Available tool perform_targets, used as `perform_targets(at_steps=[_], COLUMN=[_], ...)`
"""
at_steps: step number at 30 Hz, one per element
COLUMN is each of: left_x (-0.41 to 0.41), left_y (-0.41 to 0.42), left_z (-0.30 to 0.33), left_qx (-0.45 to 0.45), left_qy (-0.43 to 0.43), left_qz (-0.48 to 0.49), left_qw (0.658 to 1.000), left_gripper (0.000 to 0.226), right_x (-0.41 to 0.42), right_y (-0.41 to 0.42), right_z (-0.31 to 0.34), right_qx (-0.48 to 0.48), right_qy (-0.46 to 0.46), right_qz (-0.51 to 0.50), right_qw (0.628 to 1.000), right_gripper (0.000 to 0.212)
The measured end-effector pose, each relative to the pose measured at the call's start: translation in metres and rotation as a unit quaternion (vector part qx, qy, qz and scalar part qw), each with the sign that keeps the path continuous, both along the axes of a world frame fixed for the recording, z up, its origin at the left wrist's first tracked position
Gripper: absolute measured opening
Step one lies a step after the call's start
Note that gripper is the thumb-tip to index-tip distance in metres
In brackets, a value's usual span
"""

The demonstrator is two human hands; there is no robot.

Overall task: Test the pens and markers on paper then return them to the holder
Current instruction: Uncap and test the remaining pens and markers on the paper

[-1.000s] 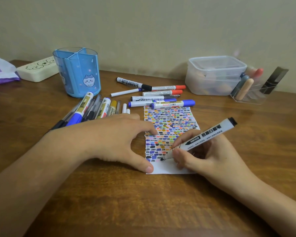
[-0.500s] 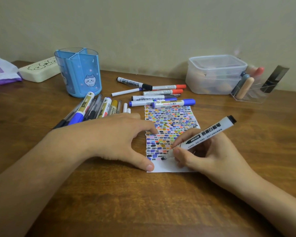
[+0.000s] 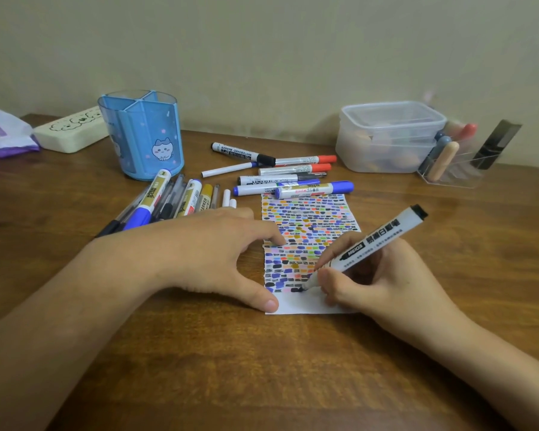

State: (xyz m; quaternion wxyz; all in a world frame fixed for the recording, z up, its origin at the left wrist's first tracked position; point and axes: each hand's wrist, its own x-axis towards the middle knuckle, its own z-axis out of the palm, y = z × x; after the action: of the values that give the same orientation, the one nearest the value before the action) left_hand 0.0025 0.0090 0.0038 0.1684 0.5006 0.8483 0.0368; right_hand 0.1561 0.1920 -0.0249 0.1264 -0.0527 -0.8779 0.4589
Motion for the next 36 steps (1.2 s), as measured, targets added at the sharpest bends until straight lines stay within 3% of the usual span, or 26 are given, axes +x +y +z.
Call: perform_targets(at_steps=[19, 36], left_x=[0.002, 0.005], left_y=[-0.001, -0.003], left_z=[0.002, 0.004], left_qx=[0.0, 0.011], left_qy=[0.005, 0.01], left_qz=[-0.002, -0.003], left_qw=[1.0, 1.0], left_gripper=[0.083, 0.084], right_x=[-0.001, -0.002], right_y=[0.001, 0.008], right_z=[-0.003, 0.004], right_qx=[0.007, -0.14], right_qy=[0.006, 0.023], right_qz=[-0.002, -0.008], right_qw=[1.0, 0.99], right_gripper=[0.006, 0.01])
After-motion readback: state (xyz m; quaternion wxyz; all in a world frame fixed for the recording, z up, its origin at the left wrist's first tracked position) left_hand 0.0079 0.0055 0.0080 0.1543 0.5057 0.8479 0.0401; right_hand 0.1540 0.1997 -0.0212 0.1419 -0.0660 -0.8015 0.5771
